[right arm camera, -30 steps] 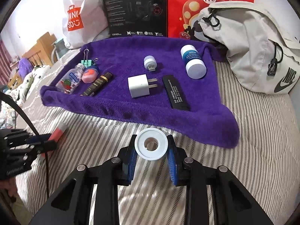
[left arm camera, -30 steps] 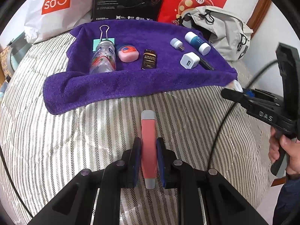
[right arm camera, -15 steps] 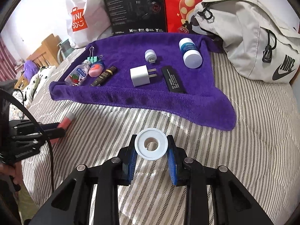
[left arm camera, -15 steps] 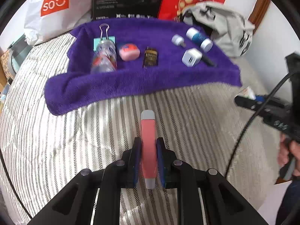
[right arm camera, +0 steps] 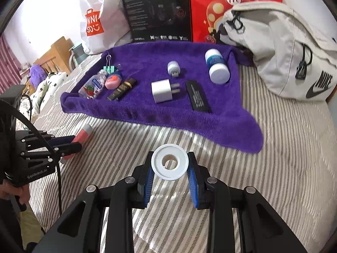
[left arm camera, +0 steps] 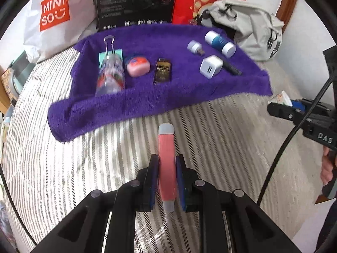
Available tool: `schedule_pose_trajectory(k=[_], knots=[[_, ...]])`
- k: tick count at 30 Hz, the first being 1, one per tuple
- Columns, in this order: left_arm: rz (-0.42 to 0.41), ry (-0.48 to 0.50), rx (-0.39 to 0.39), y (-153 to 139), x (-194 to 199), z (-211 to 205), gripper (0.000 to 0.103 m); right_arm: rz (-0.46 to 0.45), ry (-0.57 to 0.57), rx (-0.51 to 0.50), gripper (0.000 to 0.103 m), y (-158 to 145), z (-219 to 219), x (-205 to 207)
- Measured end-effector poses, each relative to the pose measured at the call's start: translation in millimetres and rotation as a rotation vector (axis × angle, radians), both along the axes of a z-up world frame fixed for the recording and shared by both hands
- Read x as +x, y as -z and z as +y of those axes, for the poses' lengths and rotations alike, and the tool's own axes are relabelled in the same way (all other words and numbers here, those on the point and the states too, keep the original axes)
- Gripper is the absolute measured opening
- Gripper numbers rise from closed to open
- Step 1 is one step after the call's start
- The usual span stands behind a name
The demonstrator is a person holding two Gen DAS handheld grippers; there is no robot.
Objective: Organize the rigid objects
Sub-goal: 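Carry the lip gloss to the towel while right places the tape roll beside the stick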
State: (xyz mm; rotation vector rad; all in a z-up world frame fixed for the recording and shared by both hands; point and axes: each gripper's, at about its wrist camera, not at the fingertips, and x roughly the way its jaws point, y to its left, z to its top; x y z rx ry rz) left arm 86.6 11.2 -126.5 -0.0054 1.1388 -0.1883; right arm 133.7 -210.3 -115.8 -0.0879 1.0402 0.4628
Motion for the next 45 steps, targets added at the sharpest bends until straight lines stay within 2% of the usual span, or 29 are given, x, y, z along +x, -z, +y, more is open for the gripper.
schedule_pose_trajectory(k=[8, 13, 17, 23, 35, 45], knots=[[-0.062, 0.022, -0.022, -32.7, 22.1, -3.2, 0.017, -0.037, -0.003, 0.004, 0.029, -20.5, -2.5, 33.4], [-0.068, 0.025, -0.028, -37.1, 47.5, -4.1, 0.017, -0.043, 0.005, -0.019, 0.029, -24.2, -0.7, 64.7], [-0.067, 0.011, -0.04, -34.1, 62.7, -0.8, 0.016, -0.019, 0.0, -0.047, 0.029, -14.6, 4.6, 91.3], [-0.053, 0.01, -0.05, -27.2, 80.3, 0.3, 0.016, 0.042, -0.004, -0.106, 0.029, 16.9, 12.8, 121.6], [-0.026, 0.022, -0.072, -18.6, 102.2, -4.1, 0.017, 0.035, 0.005, -0.177, 0.029, 37.4, 19.4, 140.4], [-0.019, 0.013, -0.068, -11.8, 112.5, -1.5, 0.017, 0.032, -0.023, -0.176, 0.03, 39.6, 22.3, 141.4]])
